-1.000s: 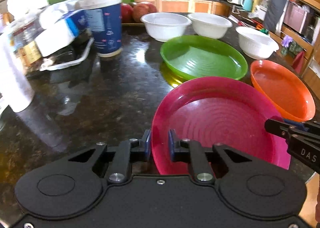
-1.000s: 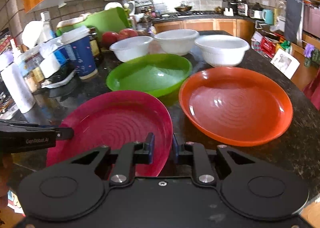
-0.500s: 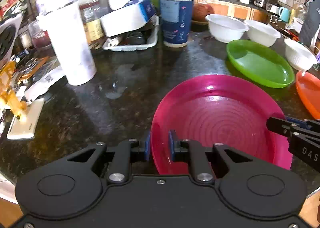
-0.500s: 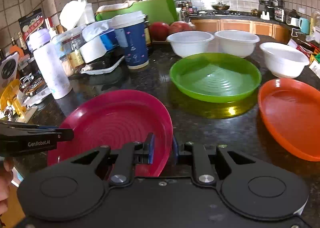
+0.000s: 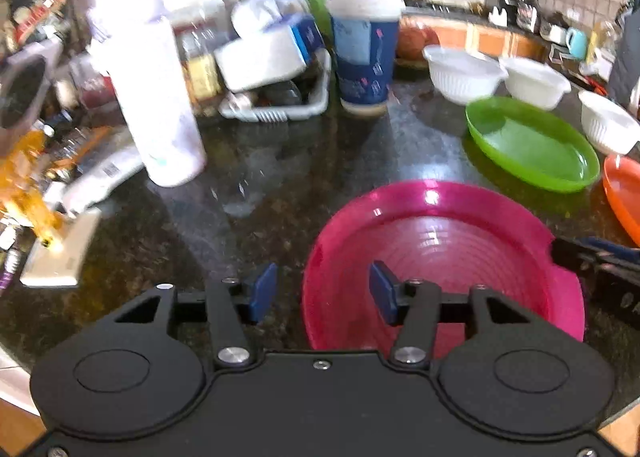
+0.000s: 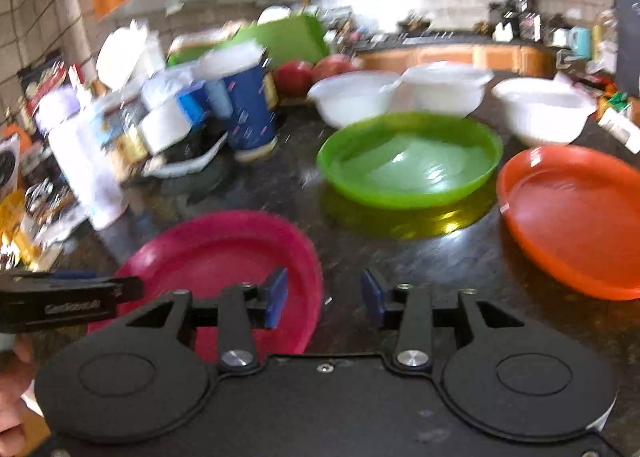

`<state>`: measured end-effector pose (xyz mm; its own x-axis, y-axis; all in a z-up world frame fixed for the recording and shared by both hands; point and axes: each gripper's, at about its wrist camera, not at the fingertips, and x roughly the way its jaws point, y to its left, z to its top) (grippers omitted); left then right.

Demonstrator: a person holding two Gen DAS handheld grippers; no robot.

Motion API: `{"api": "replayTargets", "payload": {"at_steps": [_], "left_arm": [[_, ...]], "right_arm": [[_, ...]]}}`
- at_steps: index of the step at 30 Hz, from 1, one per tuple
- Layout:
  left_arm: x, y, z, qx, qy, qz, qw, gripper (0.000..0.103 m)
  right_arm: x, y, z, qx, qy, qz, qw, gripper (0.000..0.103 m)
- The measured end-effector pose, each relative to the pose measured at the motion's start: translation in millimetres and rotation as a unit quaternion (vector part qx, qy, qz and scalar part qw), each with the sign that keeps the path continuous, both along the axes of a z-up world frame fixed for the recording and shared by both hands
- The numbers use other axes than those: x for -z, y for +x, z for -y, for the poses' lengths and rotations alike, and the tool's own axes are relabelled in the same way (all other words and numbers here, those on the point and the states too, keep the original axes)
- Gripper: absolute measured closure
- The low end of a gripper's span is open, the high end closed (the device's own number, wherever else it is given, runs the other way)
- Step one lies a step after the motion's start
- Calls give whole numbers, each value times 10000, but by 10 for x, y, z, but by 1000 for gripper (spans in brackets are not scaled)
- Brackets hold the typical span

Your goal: Organize plates and bowls

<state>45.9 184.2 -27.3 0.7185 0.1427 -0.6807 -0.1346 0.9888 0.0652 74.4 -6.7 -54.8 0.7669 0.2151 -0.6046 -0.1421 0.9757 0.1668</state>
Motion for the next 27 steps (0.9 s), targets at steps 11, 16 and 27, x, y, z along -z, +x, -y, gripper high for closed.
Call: {"api": "replayTargets", "payload": {"at_steps": [11, 16, 27], "left_arm": [[-625, -454, 487, -755, 767, 1616, 9810, 20], [-805, -448, 728, -930, 542, 1527, 9824, 20], [-725, -551, 1419, -941, 139, 1317, 9867, 25]], "right_arm": [[-561, -184, 267, 629, -329, 1526, 9857, 46], [-620, -476, 572, -140, 109, 1428, 9896, 37], [-478, -733, 1283, -778, 176, 1287, 9885, 37]]}}
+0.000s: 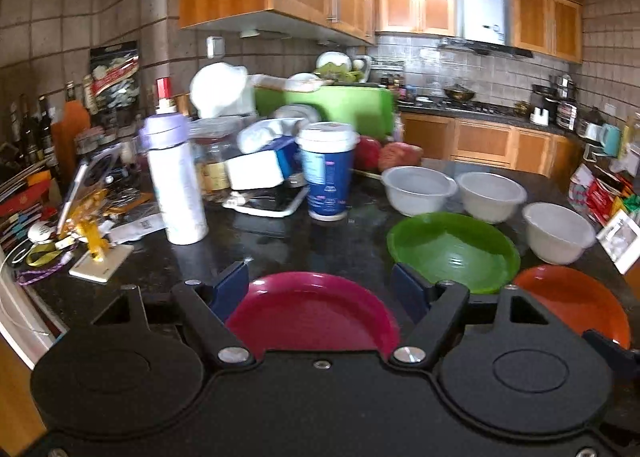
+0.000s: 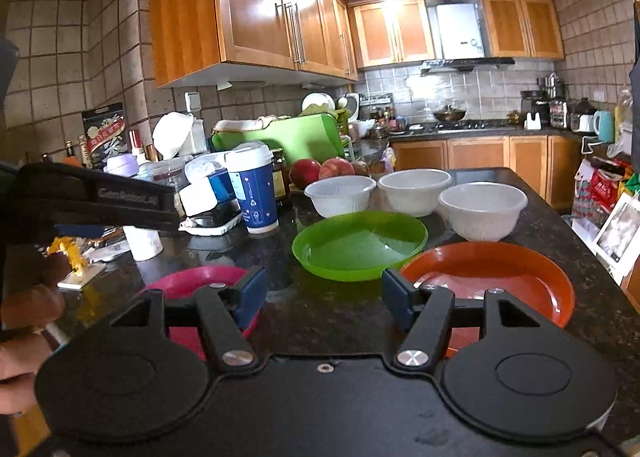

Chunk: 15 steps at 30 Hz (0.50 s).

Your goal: Organize plates and bowls

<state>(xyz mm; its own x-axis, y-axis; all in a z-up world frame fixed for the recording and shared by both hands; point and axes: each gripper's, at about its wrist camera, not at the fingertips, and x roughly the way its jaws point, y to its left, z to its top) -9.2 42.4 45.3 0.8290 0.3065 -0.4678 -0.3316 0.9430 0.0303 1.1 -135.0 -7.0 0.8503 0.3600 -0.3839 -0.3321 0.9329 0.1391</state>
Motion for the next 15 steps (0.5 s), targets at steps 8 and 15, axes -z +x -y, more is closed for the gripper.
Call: {"api": "replayTargets", "payload": {"at_steps": [8, 15], "left_arm": [[57, 64, 465, 568, -53, -222, 9981, 25], [174, 323, 660, 1108, -185, -455, 9926, 25]], "right_arm": [[66, -10, 543, 170, -94, -70, 9998, 38], [100, 179, 892, 843, -291, -61, 9960, 38]]}}
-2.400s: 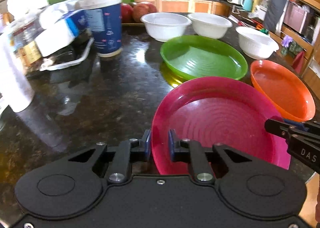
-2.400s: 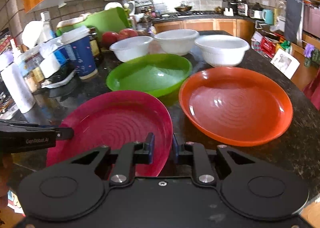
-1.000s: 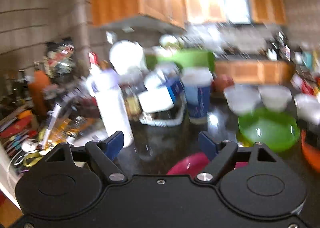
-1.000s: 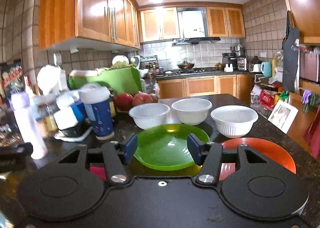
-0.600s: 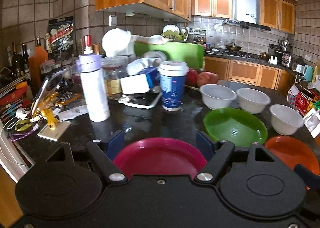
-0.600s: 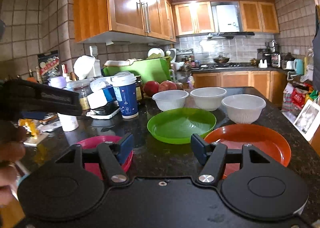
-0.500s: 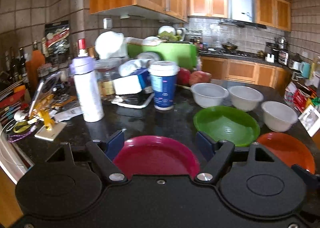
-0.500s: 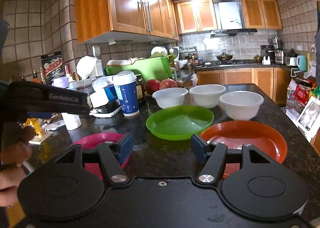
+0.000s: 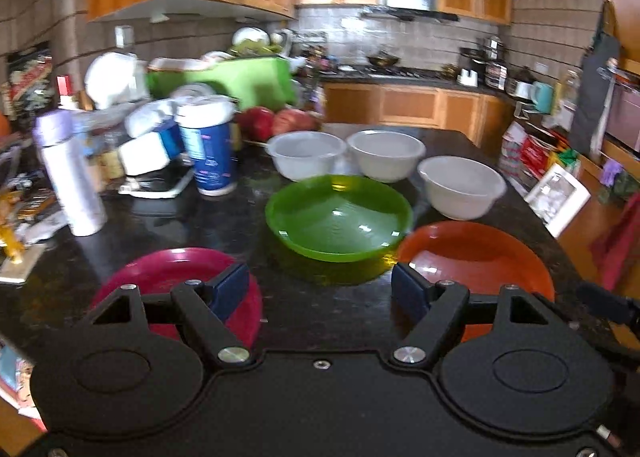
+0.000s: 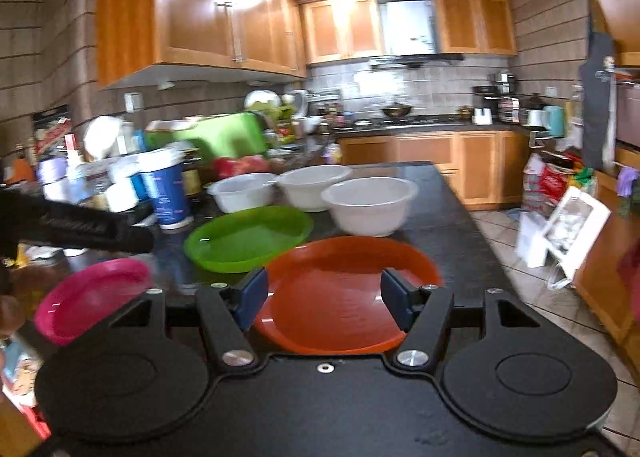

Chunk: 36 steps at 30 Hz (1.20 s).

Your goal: Organize plates and bowls

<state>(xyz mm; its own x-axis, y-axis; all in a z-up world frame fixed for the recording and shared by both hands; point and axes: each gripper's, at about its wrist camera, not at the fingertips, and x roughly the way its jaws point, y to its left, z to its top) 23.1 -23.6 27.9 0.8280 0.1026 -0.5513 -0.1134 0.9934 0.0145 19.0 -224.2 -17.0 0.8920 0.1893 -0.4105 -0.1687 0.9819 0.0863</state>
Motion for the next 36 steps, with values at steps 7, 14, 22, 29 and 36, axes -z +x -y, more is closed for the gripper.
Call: {"api": "replayTargets", "payload": {"at_steps": [7, 14, 22, 29, 36], "left_arm": [[163, 311, 107, 472, -120, -266, 9985, 28], [275, 438, 174, 858, -50, -392, 9955, 28], [366, 601, 297, 1037, 1, -562, 9930, 30], [415, 713, 395, 805, 81, -694, 9943, 34], [463, 791, 473, 647, 93, -839, 9943, 36]], "right_arm": [[3, 297, 177, 605, -166, -232, 9978, 42], [100, 587, 256, 996, -136, -442, 9940, 43], [261, 865, 236, 981, -324, -746, 9918, 44], [345, 1152, 365, 674, -396, -895, 9929, 47], [419, 1324, 510, 408, -354, -1009, 9934, 57]]}}
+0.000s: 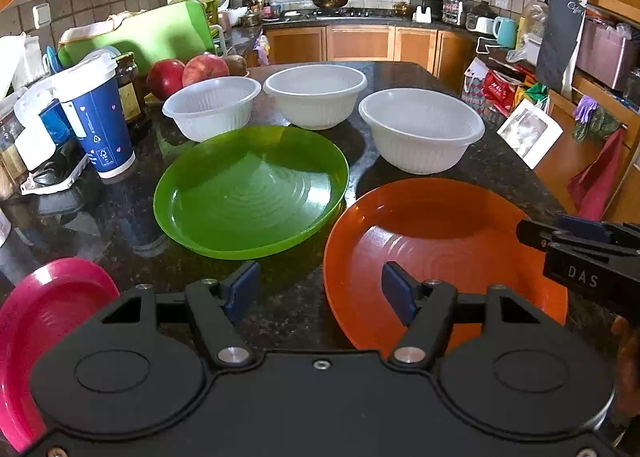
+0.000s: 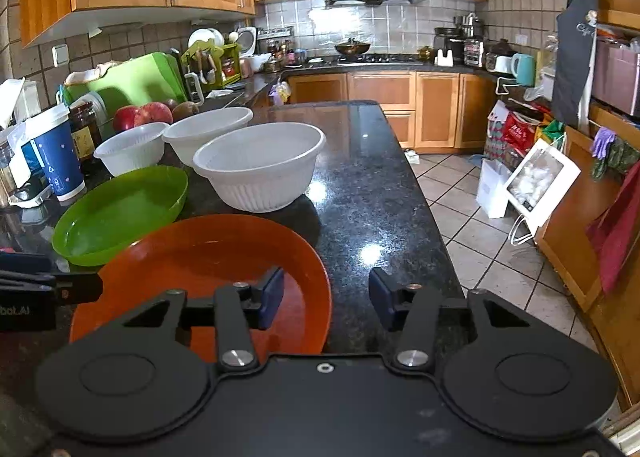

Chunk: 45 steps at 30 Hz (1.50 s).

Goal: Organize plates and bowls
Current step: 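Move the left gripper to the orange plate rim and close it, then lift the orange plate with the left gripper and lower it onto the magenta plate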

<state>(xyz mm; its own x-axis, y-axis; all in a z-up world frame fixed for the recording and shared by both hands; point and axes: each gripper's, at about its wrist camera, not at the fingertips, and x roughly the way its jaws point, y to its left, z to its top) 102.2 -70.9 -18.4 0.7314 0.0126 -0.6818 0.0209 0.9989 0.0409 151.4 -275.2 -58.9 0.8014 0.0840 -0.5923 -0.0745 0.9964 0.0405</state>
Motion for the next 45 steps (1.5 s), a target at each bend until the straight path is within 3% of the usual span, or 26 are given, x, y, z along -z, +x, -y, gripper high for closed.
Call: {"api": "replayTargets", "payload": {"at_steps": [9, 12, 15, 22, 25, 32, 45], "left_arm": [[80, 78, 77, -203, -2, -224, 9995, 49], [99, 98, 117, -214, 13, -270, 9994, 62], [124, 112, 136, -216, -61, -366, 9991, 68], [150, 99, 168, -360, -67, -367, 9987, 73], [149, 79, 178, -427, -33, -358, 9984, 79], [83, -41, 174, -463, -67, -301, 9984, 80], [-142, -325, -22, -645, -8, 66, 9979, 80]], "right_arm": [[97, 127, 114, -294, 295, -205, 9989, 70], [98, 154, 158, -378, 395, -220, 9983, 73], [95, 158, 143, -473, 345, -207, 9981, 75], [109, 144, 126, -599, 303, -302, 9973, 89], [100, 119, 128, -563, 243, -290, 9977, 90], [47, 11, 168, -524, 352, -333, 9975, 90], [-195, -275, -79, -709, 395, 23, 9967, 90]]}}
